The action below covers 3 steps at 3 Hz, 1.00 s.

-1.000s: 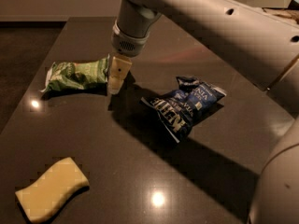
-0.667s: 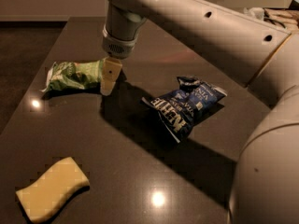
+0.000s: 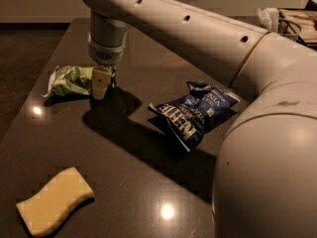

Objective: Pick green jalapeno chip bag

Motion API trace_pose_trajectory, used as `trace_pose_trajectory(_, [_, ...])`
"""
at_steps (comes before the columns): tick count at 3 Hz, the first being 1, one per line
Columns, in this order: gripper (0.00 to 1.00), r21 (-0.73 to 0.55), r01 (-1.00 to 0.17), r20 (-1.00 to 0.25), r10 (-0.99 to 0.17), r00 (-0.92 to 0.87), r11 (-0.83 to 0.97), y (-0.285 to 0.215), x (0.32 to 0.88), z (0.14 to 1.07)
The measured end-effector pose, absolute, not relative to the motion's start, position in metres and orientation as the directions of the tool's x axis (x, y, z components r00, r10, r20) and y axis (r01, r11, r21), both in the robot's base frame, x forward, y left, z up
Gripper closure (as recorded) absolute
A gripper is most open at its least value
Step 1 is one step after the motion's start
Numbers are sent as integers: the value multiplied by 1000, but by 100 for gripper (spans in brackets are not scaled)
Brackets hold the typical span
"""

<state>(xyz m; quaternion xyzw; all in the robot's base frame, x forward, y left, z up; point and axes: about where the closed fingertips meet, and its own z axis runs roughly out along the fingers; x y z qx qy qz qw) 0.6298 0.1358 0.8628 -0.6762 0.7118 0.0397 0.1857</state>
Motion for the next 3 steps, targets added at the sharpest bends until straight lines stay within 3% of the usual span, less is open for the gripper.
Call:
trace_pose_trajectory(1, [49, -189, -980, -305, -952, 0, 61, 147, 630, 860])
trace_pose_trajectory(3, [95, -180, -983, -412, -911, 34, 45, 132, 631, 916])
